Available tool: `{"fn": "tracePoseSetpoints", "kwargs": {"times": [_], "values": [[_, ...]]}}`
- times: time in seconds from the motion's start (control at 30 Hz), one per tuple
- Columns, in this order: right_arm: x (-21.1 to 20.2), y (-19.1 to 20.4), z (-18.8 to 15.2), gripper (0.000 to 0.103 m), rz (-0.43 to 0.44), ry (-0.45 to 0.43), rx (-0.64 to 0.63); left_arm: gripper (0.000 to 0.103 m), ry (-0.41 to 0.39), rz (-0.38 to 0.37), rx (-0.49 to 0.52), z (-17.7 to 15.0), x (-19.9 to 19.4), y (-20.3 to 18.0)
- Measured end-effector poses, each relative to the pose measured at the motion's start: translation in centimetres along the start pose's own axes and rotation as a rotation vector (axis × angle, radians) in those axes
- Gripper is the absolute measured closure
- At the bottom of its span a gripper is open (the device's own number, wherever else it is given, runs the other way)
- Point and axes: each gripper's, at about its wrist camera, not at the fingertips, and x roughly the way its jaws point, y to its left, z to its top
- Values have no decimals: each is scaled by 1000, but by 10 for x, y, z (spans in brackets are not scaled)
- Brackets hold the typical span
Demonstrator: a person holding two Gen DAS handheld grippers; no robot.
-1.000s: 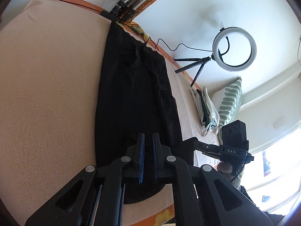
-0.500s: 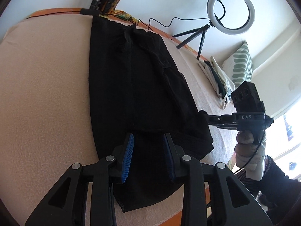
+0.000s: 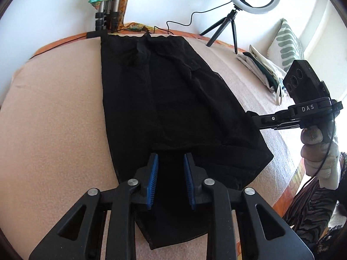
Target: Fold small clothes
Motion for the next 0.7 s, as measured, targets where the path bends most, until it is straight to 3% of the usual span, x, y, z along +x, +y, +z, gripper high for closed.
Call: {"fn": "tracePoseSetpoints", "kwargs": {"times": [0.03,0.23,0.3,0.37,0.57,0.7], "values": [[1,1,0,97,0,2,-2,60,7,21,3,1,2,-1],[2,5,2,97,3,10,-21,59,-3,64,114,2,11,-20],[2,5,2,97,2,12,-21,64,-9,62,147,1,12,-26],[2,4,2,97,2,15,-18,89,-9,47,166,0,12,-29],[-3,4,3,97,4,11,-3,95,-82,0,142,1,-11,-29],[-14,0,8,97,80,1,51,95,-177,-2,63,11,-32,-13]]}}
